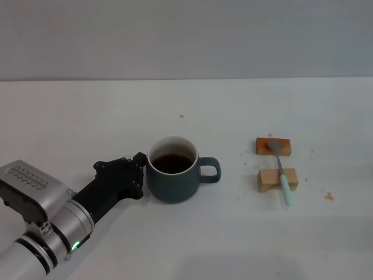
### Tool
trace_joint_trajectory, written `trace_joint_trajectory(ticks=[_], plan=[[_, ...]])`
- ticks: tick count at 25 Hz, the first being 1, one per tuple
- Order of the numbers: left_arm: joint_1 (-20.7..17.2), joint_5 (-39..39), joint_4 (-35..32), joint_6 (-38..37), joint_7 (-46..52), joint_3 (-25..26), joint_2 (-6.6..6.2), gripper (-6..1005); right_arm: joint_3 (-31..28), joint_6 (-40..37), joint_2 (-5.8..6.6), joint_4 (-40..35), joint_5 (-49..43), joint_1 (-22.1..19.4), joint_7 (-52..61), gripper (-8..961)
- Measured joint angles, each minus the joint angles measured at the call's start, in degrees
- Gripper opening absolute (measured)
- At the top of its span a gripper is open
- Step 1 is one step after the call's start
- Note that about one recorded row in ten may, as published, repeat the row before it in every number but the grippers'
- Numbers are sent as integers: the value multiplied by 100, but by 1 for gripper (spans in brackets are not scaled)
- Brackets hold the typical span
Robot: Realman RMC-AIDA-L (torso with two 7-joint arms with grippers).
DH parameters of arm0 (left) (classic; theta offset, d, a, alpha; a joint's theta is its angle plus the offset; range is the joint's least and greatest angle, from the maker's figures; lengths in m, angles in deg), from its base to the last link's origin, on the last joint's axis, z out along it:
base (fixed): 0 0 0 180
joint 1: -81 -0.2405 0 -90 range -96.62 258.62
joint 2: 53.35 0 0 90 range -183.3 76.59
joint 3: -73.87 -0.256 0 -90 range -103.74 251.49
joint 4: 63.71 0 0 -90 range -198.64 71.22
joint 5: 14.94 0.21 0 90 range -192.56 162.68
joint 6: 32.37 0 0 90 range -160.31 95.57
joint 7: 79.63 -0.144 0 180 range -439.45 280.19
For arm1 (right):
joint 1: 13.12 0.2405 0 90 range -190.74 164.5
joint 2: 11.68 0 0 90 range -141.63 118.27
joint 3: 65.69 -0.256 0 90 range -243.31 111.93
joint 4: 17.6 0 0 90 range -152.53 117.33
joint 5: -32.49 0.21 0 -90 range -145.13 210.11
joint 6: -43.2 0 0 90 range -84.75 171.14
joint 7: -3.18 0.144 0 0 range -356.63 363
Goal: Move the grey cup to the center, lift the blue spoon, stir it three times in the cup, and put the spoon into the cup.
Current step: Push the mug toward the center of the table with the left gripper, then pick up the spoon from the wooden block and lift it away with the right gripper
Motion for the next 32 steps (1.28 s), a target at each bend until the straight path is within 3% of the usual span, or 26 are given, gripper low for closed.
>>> trace_joint_trajectory(ticks=[6,9,10,12,15,18,26,32], plan=[[-27,-12,-41,11,5,267,-13,-2,33,-14,3,-30,-19,68,0,816],[-123,-2,-86,-22,-22,996,-89,-2,253,-64,3,-37,-9,69,1,816],[-123,-2,-86,-22,-22,996,-89,-2,253,-64,3,-37,-9,69,1,816],[-147,16,-252,-147,-60,1669,-181,-2,519,-127,2,-34,15,55,29,816],[-148,18,-307,-193,-74,1865,-207,-2,691,-139,-3,-50,24,47,56,816],[-198,22,-357,-314,-100,2549,-352,-2,978,-145,-18,-93,89,26,73,816],[-257,33,-340,-435,-110,2689,-420,-2,1887,-212,-30,-97,692,-252,28,816],[-214,55,-383,-399,-118,2676,-422,-2,2792,-1452,-3,728,659,-657,11,816]])
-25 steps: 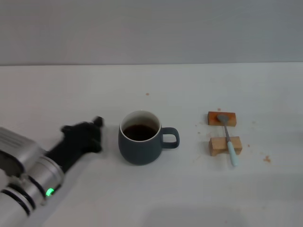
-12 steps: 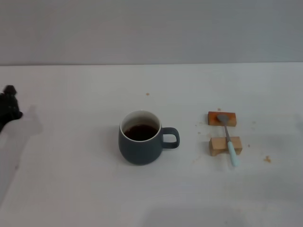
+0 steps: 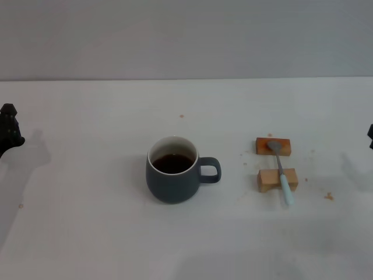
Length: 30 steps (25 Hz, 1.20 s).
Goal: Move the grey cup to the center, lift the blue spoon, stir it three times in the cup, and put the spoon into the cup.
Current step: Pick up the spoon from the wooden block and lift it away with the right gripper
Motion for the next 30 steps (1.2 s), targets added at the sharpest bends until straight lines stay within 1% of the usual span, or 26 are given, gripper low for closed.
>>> trace_joint_trajectory(ticks=[1,2,3,5,6,7,8,12,15,16,18,19,20,21,22,23,25,26,27,30], plan=[[0,0,0,0,0,0,0,-2,0,0,0,0,0,0,0,816],[1,23,0,18,0,0,0,-2,215,-311,11,229,-5,-96,-21,816],[1,23,0,18,0,0,0,-2,215,-311,11,229,-5,-96,-21,816],[-1,31,1,64,-1,0,15,-2,481,-676,14,543,-40,-248,-47,816],[-1,31,1,64,-1,0,15,-2,481,-676,14,543,-40,-248,-47,816],[-9,31,1,104,-13,5,20,-2,670,-919,16,732,-129,-341,-48,816],[-9,31,1,104,-13,5,20,-2,670,-919,16,732,-129,-341,-48,816],[-21,31,3,164,-98,22,36,-2,1103,-1339,27,1101,-433,-465,-20,816],[-24,30,5,192,-113,31,44,-2,1511,-1509,33,1283,-498,-490,-14,816],[-24,30,5,192,-113,31,44,-2,1511,-1509,33,1283,-498,-490,-14,816],[-25,30,6,195,-117,31,44,-2,1771,-1714,33,1394,-506,-496,-13,816],[-25,29,6,198,-119,29,44,-2,1902,-1867,33,1464,-512,-499,-14,816],[-24,29,6,204,-119,27,45,-2,2198,-2349,38,1651,-622,-514,-37,816],[-24,29,6,204,-119,27,45,-2,2198,-2349,38,1651,-622,-514,-37,816],[-24,29,6,204,-119,27,45,-2,2484,-2883,45,1863,-841,-536,-54,816],[-24,29,6,204,-119,27,45,-2,2484,-2883,45,1863,-841,-536,-54,816],[-3,30,6,220,-140,28,18,-2,2826,-3503,50,2069,-1108,-563,-56,816],[-3,30,6,220,-140,28,18,-2,2826,-3503,50,2069,-1108,-563,-56,816],[8,29,6,231,-153,31,10,-2,3013,-3768,56,2150,-1186,-563,-56,816],[39,30,6,262,-155,39,-2,-2,3124,-3873,58,2143,-1203,-516,-38,816]])
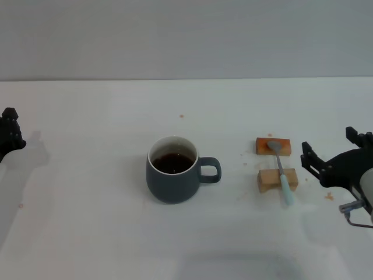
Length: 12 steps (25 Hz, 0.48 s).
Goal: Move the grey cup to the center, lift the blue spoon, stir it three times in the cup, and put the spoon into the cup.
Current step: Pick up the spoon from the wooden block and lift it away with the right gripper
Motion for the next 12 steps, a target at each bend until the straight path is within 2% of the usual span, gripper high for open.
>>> trace_joint_trajectory(ticks=[9,12], plan=[[23,0,-1,21,-7,8,-15,-2,273,64,-14,-432,133,388,181,816],[23,0,-1,29,-7,8,-22,-2,294,328,-8,-459,141,412,460,816]])
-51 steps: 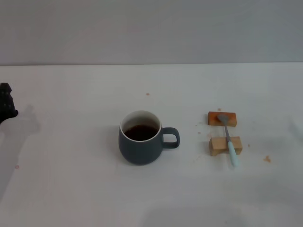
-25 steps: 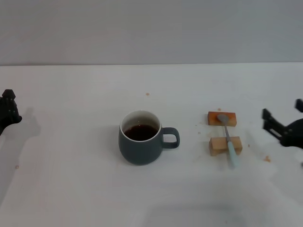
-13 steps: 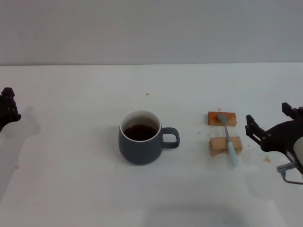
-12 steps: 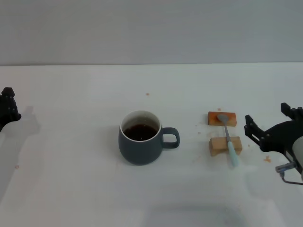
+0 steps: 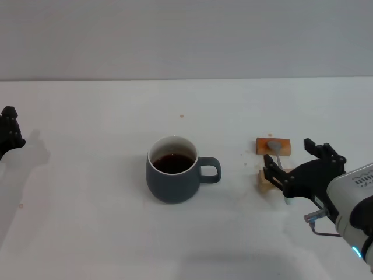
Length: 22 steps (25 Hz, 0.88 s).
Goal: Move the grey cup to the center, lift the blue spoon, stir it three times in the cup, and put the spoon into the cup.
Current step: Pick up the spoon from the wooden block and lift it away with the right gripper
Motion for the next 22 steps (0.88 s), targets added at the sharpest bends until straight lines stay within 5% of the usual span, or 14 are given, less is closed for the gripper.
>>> trace_joint_trajectory(ticks=[22], plan=[[0,0,-8,4,-93,-14,5,-2,-50,97,11,-144,3,-137,83,816]])
